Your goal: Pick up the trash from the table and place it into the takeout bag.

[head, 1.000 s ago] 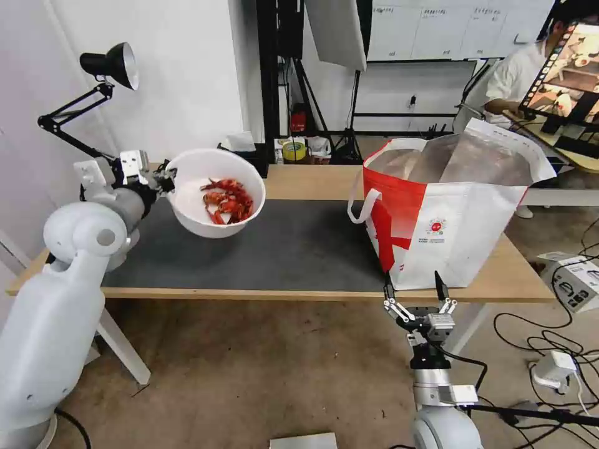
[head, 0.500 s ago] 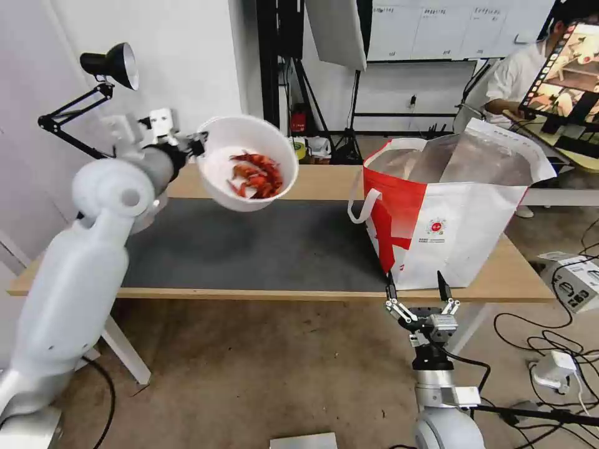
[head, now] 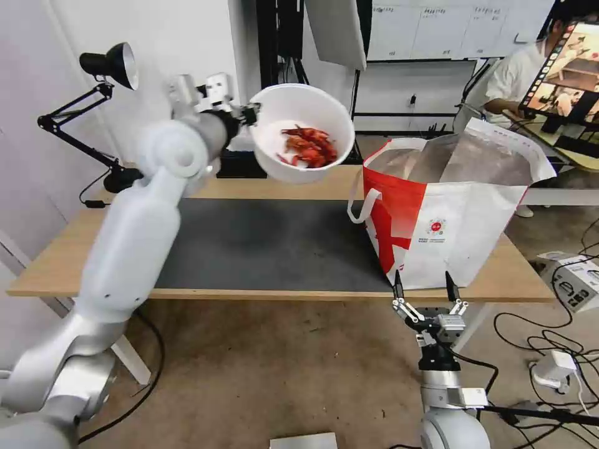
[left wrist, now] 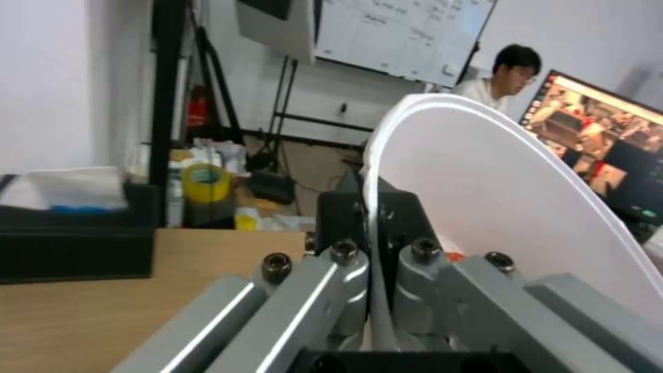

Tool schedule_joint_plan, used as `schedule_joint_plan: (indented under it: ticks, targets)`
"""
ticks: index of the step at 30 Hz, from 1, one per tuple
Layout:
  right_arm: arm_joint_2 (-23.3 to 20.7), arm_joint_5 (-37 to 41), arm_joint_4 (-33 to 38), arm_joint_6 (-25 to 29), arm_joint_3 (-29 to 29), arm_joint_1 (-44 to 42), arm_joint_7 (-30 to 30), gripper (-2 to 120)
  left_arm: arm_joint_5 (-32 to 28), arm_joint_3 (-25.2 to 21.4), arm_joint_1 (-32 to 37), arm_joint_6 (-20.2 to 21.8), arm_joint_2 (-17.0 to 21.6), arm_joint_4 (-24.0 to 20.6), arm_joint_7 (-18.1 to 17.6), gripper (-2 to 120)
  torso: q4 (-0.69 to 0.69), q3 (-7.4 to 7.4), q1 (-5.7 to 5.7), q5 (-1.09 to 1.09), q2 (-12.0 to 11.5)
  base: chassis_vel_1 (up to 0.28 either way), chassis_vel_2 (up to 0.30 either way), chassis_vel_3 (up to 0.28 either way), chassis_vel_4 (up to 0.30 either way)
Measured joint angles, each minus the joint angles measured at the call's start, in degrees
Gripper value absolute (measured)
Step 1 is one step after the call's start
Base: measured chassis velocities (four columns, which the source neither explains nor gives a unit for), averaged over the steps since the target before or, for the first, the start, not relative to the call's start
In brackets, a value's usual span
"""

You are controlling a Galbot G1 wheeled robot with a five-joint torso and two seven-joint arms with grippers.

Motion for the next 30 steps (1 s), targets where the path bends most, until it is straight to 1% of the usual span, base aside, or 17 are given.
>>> schedule_joint_plan:
  ticks: [1, 2, 3, 5, 6, 9, 10, 12, 13, 16, 20, 25, 30]
  targets:
    - [0.1, 0.0, 0.2, 0.0, 0.2, -0.3, 0.0, 100, 0.0, 0.6, -1.0, -0.1, -1.3, 0.9, -0.1, 0, -0.01, 0.0, 0.0, 0.0, 0.0, 0.0, 0.0, 0.0, 0.0]
    - [0.1, 0.0, 0.2, 0.0, 0.2, -0.3, 0.0, 100, 0.0, 0.6, -1.0, -0.1, -1.3, 0.9, -0.1, 0, -0.01, 0.0, 0.0, 0.0, 0.0, 0.0, 0.0, 0.0, 0.0]
    - [0.1, 0.0, 0.4, 0.0, 0.4, -0.6, 0.0, 100, 0.1, 1.1, -1.9, -0.1, -2.5, 1.8, -0.1, 0, -0.02, 0.0, 0.0, 0.0, 0.0, 0.0, 0.0, 0.0, 0.0]
    - [0.2, 0.1, 0.6, 0.0, 0.6, -0.9, 0.0, 100, 0.2, 1.6, -3.5, -0.2, -4.5, 3.3, -0.1, 0, -0.01, 0.0, 0.0, 0.01, 0.0, 0.0, 0.0, 0.0, 0.0]
    - [0.2, 0.1, 0.6, 0.0, 0.6, -0.9, 0.0, 100, 0.2, 1.6, -3.5, -0.2, -4.5, 3.3, -0.1, 0, -0.01, 0.0, 0.0, 0.01, 0.0, 0.0, 0.0, 0.0, 0.0]
    - [0.3, 0.2, 0.7, 0.2, 1.3, -1.2, 0.0, 100, 0.6, 2.1, -5.4, -0.3, -7.0, 4.9, -0.1, 0, 0.0, 0.0, 0.0, 0.0, 0.0, 0.0, 0.0, 0.0, 0.0]
    - [0.3, 0.2, 0.7, 0.2, 1.3, -1.2, 0.0, 100, 0.6, 2.1, -5.4, -0.3, -7.0, 4.9, -0.1, 0, 0.0, 0.0, 0.0, 0.0, 0.0, 0.0, 0.0, 0.0, 0.0]
    - [0.3, 0.3, 0.8, 0.2, 1.7, -1.3, 0.0, 100, 1.3, 2.4, -6.4, -0.4, -9.1, 5.7, 0.0, 0, -0.01, 0.0, 0.0, 0.0, 0.0, 0.0, 0.0, 0.0, 0.0]
    - [0.3, 0.3, 0.8, 0.2, 1.7, -1.3, 0.0, 100, 1.3, 2.4, -6.4, -0.4, -9.1, 5.7, 0.0, 0, -0.01, 0.0, 0.0, 0.0, 0.0, 0.0, 0.0, 0.0, 0.0]
    - [0.4, 0.3, 0.9, 0.3, 1.8, -1.2, 0.1, 100, 2.1, 3.5, -7.4, -0.8, -11.2, 6.8, 0.0, 0, -0.01, 0.0, 0.0, 0.0, 0.0, 0.0, 0.0, 0.0, 0.0]
    - [0.8, 0.4, 1.1, 0.3, 1.8, -1.2, 0.1, 100, 2.8, 4.9, -8.3, -1.7, -12.4, 8.3, 0.2, 0, -0.01, 0.0, 0.0, 0.0, 0.0, 0.0, 0.0, 0.0, 0.0]
    - [1.1, 0.4, 1.1, 0.3, 1.8, -1.3, 0.1, 100, 3.1, 6.0, -8.7, -2.1, -13.3, 9.0, 0.3, 0, 0.0, 0.0, 0.0, -0.01, 0.0, 0.0, 0.0, 0.0, 0.0]
    - [1.4, 0.4, 1.1, 0.3, 1.9, -1.4, 0.1, 100, 3.5, 7.4, -9.1, -3.2, -15.1, 10.1, 0.4, 0, 0.0, 0.0, 0.0, -0.01, 0.0, 0.0, 0.0, 0.0, 0.0]
